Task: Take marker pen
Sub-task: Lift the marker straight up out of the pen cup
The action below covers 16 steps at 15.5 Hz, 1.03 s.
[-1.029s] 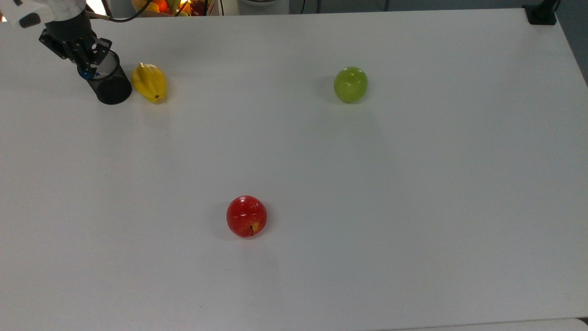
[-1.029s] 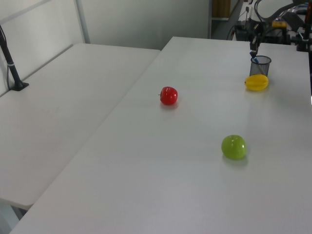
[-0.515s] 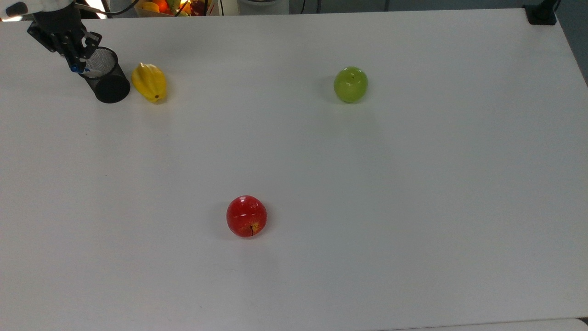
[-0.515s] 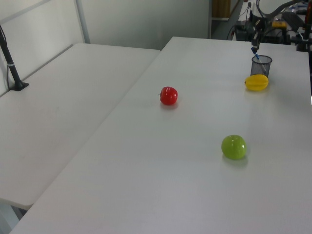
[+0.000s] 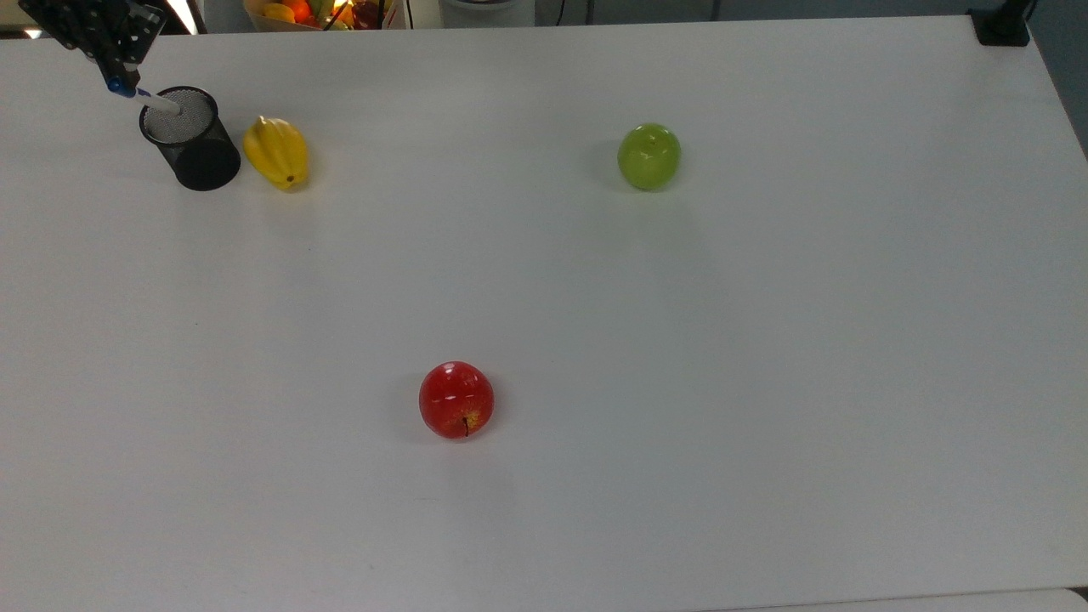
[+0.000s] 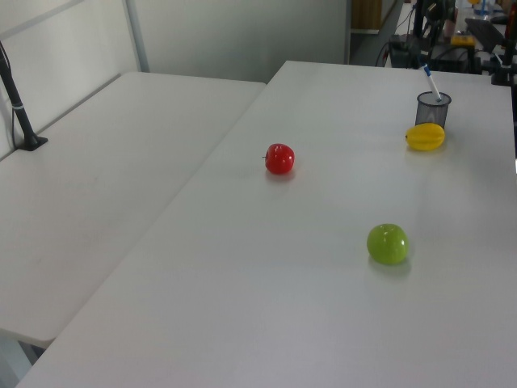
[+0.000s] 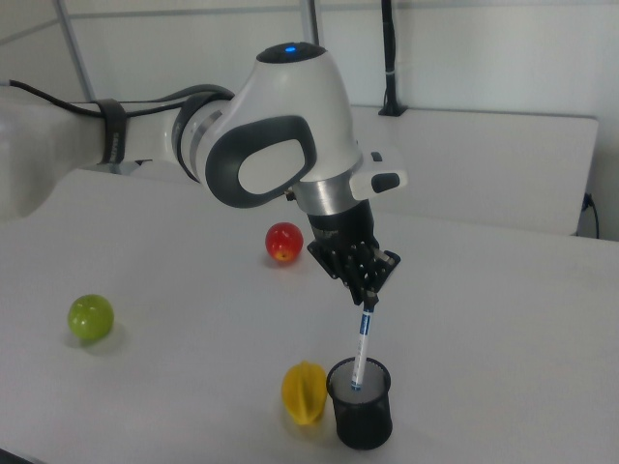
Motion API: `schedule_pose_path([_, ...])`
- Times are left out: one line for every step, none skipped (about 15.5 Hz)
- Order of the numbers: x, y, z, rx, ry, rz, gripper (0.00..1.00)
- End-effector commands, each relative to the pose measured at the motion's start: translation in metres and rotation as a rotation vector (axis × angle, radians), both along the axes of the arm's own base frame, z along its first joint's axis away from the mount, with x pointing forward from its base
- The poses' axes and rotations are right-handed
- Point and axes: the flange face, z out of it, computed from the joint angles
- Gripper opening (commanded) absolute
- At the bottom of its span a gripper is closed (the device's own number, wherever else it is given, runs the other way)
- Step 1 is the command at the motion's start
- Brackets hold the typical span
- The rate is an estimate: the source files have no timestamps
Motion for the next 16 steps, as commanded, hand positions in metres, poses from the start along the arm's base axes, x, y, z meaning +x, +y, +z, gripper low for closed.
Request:
schedule_pose_path([-0.009,0.023,0.024,0.068,-0.003,0.003,0.01])
schedule_pose_path([-0.011,0.026,0.027,0.075,0.001,0.000,0.01])
schedule_pose_path([-0.011,0.033,0.036,0.082,-0.003,0.001,0.01])
schedule_pose_path([-0.011,0.045,0.036,0.103,0.027,0.009,0.01])
schedule_pose_path([-0.011,0.054,0.034,0.119,0.056,0.017,0.01])
schedule_pose_path([-0.010,0.067,0.032,0.132,0.085,0.020,0.01])
schedule_pose_path([-0.007,0.078,0.030,0.141,0.104,0.018,0.01])
schedule_pose_path([-0.004,0.093,0.027,0.148,0.123,0.019,0.01])
schedule_pose_path([-0.001,0.107,0.025,0.153,0.141,0.023,0.01])
schedule_pose_path([0.001,0.120,0.022,0.159,0.162,0.028,0.01])
schedule_pose_path([0.002,0.132,0.020,0.165,0.187,0.038,0.01])
schedule_pose_path([0.003,0.146,0.018,0.170,0.212,0.055,0.01])
schedule_pose_path([0.005,0.160,0.013,0.174,0.241,0.071,0.01])
schedule_pose_path([0.006,0.173,0.009,0.176,0.264,0.080,0.01])
schedule_pose_path([0.008,0.188,0.005,0.176,0.282,0.089,0.01])
schedule_pose_path([0.010,0.200,-0.001,0.176,0.305,0.096,0.01])
